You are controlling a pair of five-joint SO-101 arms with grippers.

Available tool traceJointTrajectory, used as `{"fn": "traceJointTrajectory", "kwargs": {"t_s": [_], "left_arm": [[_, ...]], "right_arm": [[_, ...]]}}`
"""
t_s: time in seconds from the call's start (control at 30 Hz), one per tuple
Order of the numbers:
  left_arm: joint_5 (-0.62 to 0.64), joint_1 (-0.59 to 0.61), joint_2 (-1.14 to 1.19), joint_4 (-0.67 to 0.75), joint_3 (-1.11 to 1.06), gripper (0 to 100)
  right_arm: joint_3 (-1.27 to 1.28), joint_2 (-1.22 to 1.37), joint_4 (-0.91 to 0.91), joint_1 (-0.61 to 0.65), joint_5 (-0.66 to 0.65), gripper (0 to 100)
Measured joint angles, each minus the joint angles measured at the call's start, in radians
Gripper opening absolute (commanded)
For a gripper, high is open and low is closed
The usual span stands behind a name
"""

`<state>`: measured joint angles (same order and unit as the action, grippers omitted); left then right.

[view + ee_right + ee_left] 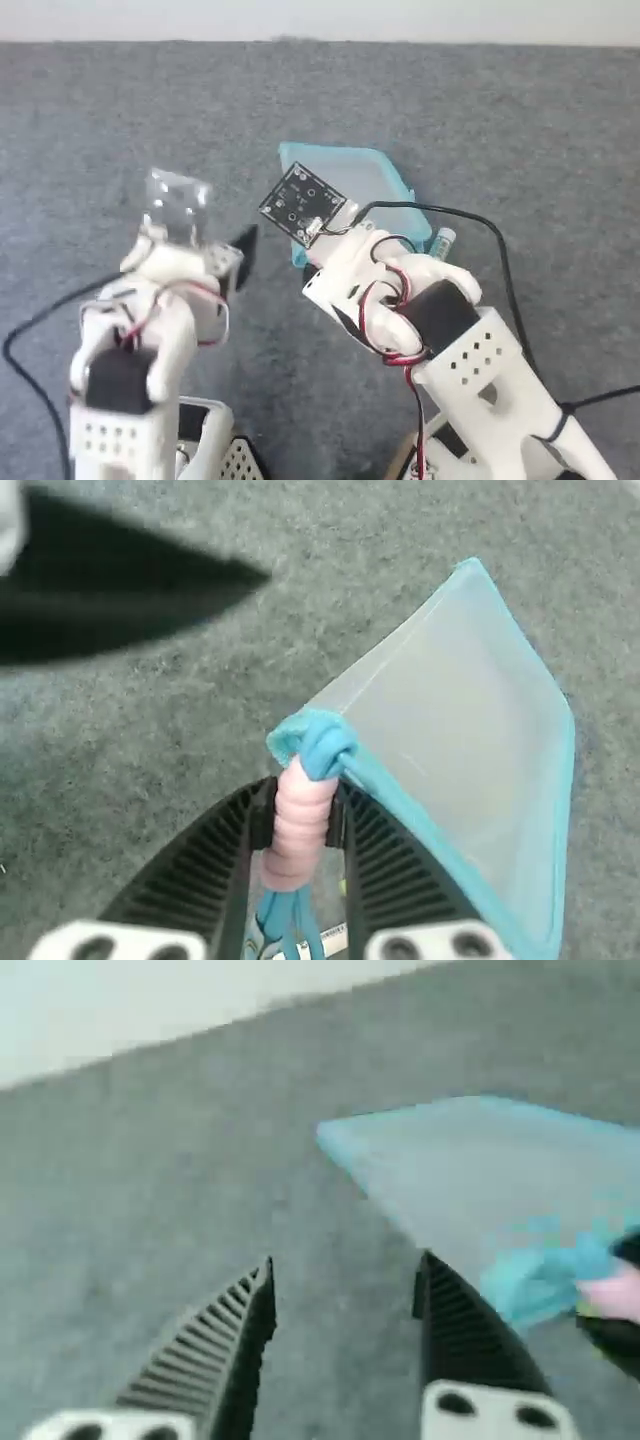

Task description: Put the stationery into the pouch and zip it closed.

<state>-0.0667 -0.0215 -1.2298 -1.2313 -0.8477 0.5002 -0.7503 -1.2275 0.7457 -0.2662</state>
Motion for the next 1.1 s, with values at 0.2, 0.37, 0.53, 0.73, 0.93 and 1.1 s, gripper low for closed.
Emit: {"fn": "traceJointTrajectory", "kwargs": {"t_s": [0.2,0.37,0.53,0.73,0.93,1.1], "left_arm": [[0.000,-0.149,-0.232,0.015,-0.186,28],[-0.021,-0.166,-0.325,0.026,-0.279,28],[-0.025,-0.166,-0.359,0.026,-0.281,28],[-0.025,-0.170,-0.381,0.026,-0.281,28],[-0.025,-0.170,-0.379,0.048,-0.308,28],[-0.025,-0.170,-0.379,0.123,-0.377,28]], "right_arm": [[0.057,-0.175,0.008,-0.005,0.002,0.6],[0.078,-0.218,0.008,0.002,0.002,0.6],[0.147,-0.219,0.049,0.003,0.002,0.6],[0.173,-0.219,0.078,0.009,0.002,0.6],[0.173,-0.219,0.080,0.009,0.002,0.6],[0.173,-0.219,0.064,0.032,0.002,0.6]]}}
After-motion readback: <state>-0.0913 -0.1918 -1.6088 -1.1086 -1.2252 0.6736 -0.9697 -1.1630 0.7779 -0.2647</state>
